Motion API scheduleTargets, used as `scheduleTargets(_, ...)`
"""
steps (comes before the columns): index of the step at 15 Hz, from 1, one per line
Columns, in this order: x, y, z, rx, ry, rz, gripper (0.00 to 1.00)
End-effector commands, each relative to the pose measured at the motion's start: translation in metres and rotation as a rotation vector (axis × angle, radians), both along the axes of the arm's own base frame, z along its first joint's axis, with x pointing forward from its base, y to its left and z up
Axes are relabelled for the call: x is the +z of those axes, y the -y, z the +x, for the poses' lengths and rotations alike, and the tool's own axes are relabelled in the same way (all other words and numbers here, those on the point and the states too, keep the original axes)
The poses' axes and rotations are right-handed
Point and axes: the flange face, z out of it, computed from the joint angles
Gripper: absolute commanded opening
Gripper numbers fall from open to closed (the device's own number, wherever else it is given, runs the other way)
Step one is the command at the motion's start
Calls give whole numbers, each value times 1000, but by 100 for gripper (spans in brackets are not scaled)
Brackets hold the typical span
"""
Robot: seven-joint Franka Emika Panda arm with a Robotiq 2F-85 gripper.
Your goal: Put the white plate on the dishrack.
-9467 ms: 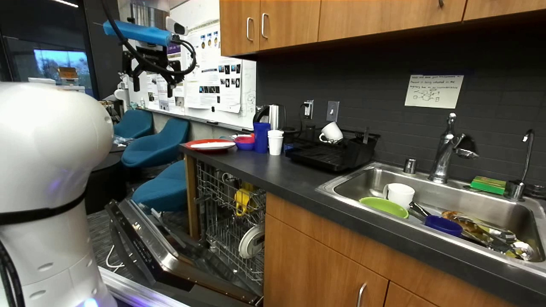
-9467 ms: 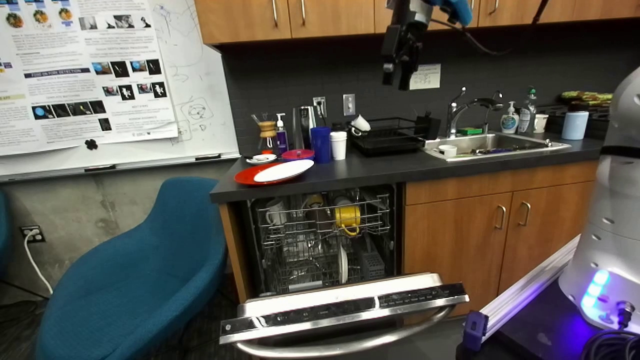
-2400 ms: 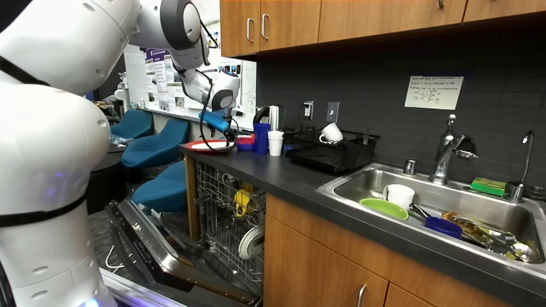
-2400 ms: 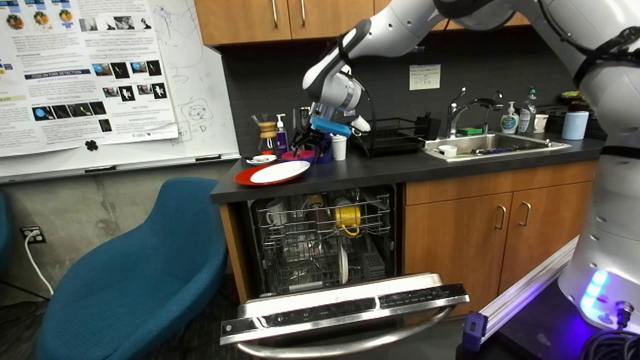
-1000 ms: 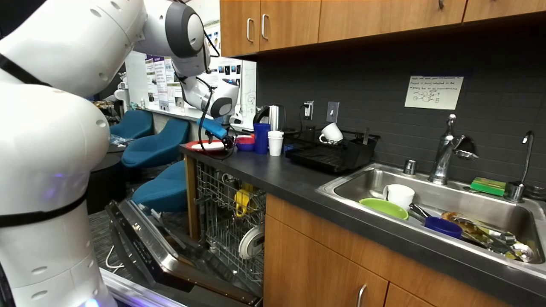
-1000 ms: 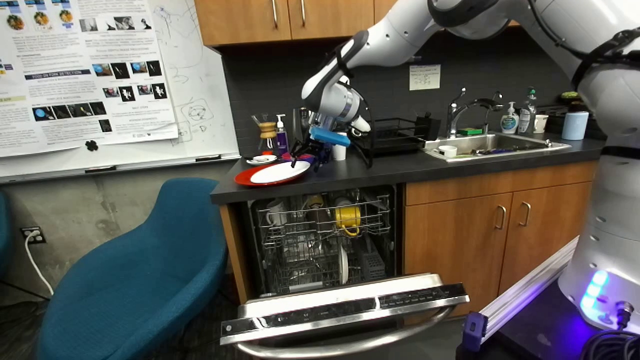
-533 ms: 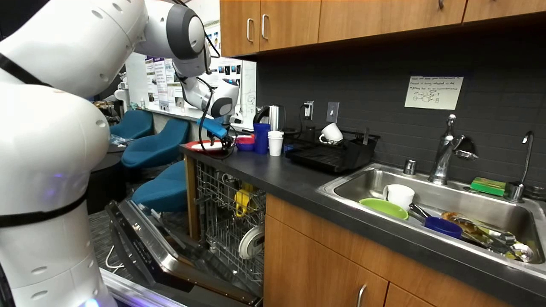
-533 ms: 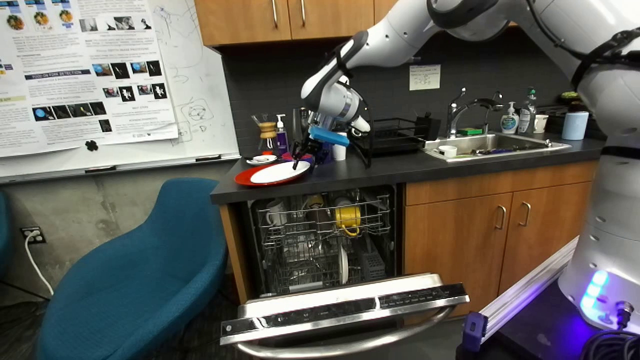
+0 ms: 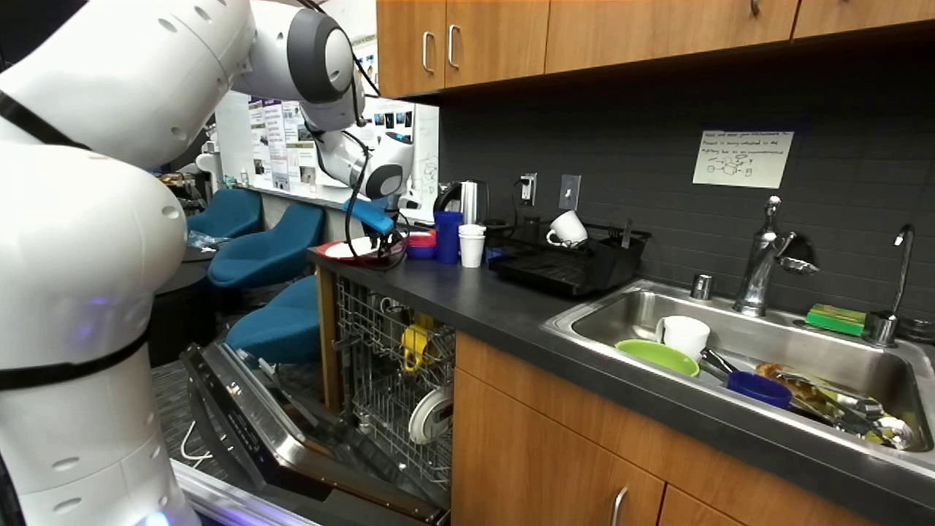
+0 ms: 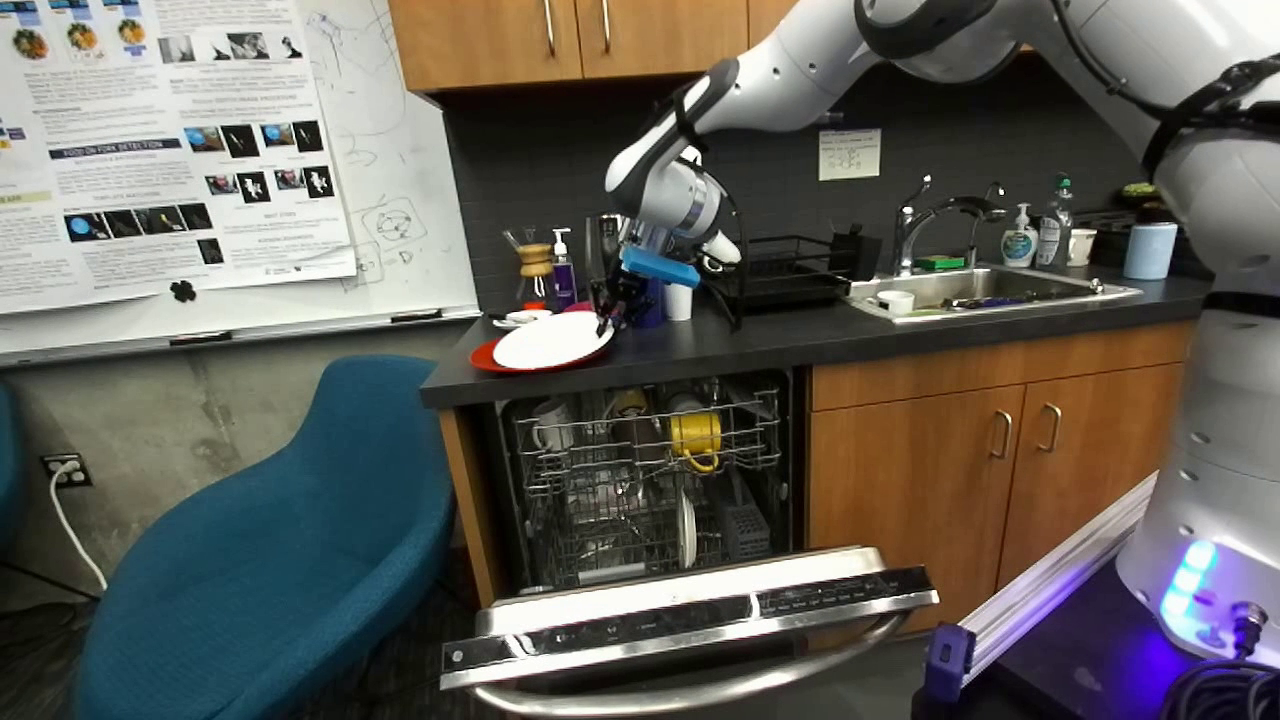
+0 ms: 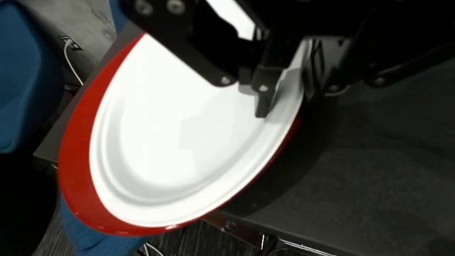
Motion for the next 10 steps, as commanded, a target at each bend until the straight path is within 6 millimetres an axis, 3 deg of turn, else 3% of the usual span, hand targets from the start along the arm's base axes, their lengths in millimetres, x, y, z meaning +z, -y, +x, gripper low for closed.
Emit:
scheduleTargets(1, 16, 9, 5, -7, 18, 6, 2)
scheduleTargets(10, 80, 12, 8, -15, 118, 33, 1)
